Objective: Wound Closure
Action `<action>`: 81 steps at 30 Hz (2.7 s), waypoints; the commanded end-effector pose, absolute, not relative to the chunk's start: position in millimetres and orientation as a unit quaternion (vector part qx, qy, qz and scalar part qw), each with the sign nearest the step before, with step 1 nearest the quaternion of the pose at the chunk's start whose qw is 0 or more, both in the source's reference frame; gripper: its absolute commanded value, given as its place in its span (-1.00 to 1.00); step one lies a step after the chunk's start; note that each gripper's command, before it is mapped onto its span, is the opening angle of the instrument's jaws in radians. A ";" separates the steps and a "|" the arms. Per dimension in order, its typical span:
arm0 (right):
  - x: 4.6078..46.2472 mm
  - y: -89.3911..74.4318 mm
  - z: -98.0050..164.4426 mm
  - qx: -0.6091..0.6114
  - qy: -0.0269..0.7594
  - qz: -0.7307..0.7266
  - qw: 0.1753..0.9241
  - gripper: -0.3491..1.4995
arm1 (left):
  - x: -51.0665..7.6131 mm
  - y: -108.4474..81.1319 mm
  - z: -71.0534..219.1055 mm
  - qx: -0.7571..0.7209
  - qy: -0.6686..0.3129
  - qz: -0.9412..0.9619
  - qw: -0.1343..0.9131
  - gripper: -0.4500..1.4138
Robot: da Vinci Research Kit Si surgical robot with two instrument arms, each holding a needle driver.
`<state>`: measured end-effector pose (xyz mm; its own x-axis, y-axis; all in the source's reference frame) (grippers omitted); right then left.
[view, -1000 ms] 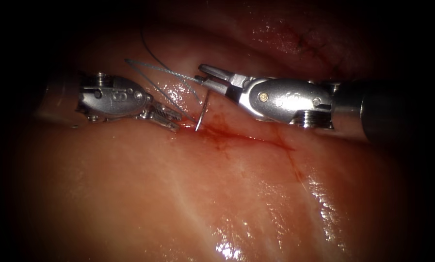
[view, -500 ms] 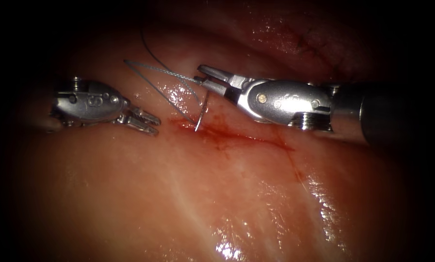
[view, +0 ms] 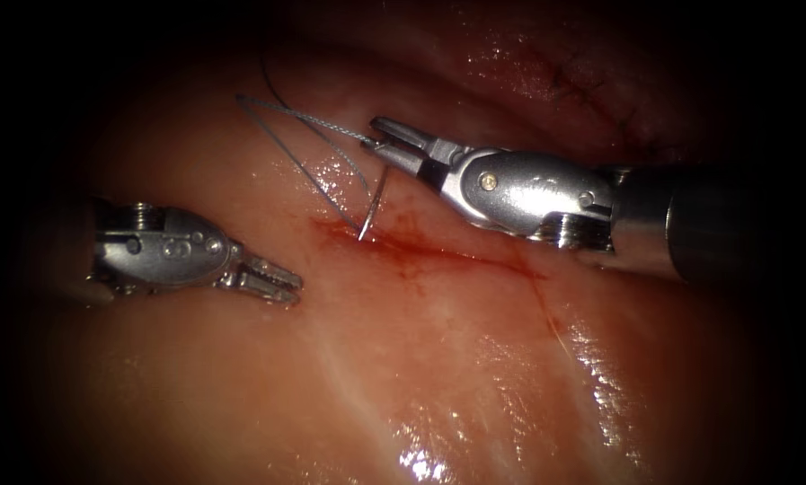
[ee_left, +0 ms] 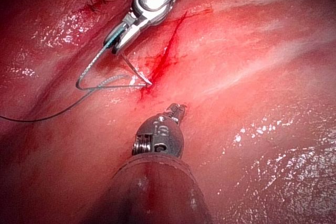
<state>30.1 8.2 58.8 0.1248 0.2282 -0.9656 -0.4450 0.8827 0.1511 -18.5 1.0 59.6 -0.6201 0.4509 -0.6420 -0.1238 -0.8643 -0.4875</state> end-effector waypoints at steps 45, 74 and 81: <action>30.8 9.4 62.6 0.122 0.652 0.327 0.673 -1.00 | -19.4 -0.2 61.1 -0.409 -0.201 0.877 0.150 -0.82; 30.6 9.3 62.5 0.206 0.622 0.410 0.634 -1.00 | -19.4 -0.2 61.2 -0.410 -0.201 0.877 0.149 -0.86; 30.9 8.2 62.6 0.227 0.618 0.423 0.623 -1.00 | -19.4 -0.2 61.2 -0.411 -0.200 0.877 0.147 -0.87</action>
